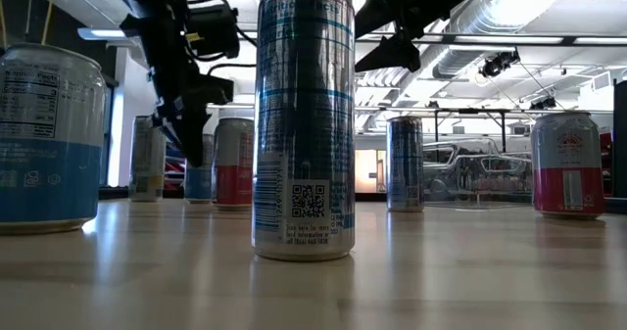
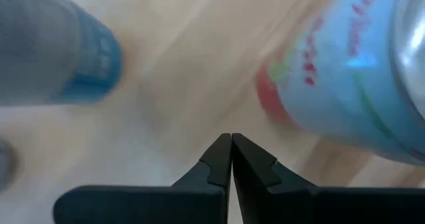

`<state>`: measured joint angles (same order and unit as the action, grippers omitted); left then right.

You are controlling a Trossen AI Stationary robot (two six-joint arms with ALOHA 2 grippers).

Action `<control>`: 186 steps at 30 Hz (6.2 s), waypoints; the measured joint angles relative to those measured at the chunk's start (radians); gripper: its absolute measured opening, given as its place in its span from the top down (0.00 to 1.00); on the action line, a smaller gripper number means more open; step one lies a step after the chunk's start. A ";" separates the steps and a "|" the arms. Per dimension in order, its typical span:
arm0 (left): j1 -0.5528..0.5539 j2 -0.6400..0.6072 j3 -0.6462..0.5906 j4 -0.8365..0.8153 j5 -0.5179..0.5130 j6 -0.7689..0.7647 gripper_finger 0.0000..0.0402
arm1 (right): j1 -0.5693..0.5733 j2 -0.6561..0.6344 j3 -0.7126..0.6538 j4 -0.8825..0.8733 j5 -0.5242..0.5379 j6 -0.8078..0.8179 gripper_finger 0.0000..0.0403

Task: Sort soda cans
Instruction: Move the left white-pink soda can to the center of the table, then move the top blue soda can to the center of the table

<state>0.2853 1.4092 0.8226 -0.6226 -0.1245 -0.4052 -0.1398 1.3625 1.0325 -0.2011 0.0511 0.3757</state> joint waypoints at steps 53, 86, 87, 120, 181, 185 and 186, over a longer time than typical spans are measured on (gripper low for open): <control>-0.129 0.126 -0.415 1.097 -0.067 -0.663 1.00 | 0.000 -0.214 0.000 -0.048 -0.017 -0.016 1.00; -0.140 0.377 -0.030 1.094 0.075 -0.533 1.00 | 0.000 -0.345 0.000 -0.355 0.066 0.014 1.00; -0.128 0.366 -0.031 1.086 0.074 -0.527 1.00 | 0.000 -0.348 0.000 -0.358 0.072 0.022 1.00; -0.009 -0.182 -0.031 0.853 0.014 -0.192 1.00 | -0.348 -0.223 0.000 -0.515 0.094 0.253 1.00; -0.037 -0.180 -0.032 0.479 0.062 -0.082 1.00 | -0.213 0.131 0.000 -0.332 -0.233 0.120 1.00; -0.051 -0.179 -0.032 0.470 0.056 -0.083 1.00 | -0.188 0.131 0.000 -0.322 -0.221 0.122 1.00; -0.055 -0.179 -0.032 0.469 0.052 -0.083 1.00 | -0.182 0.131 0.000 -0.324 -0.220 0.129 1.00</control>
<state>0.2298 1.2301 0.7906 -0.1536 -0.0730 -0.4884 -0.3222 1.4937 1.0328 -0.5249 -0.1690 0.5047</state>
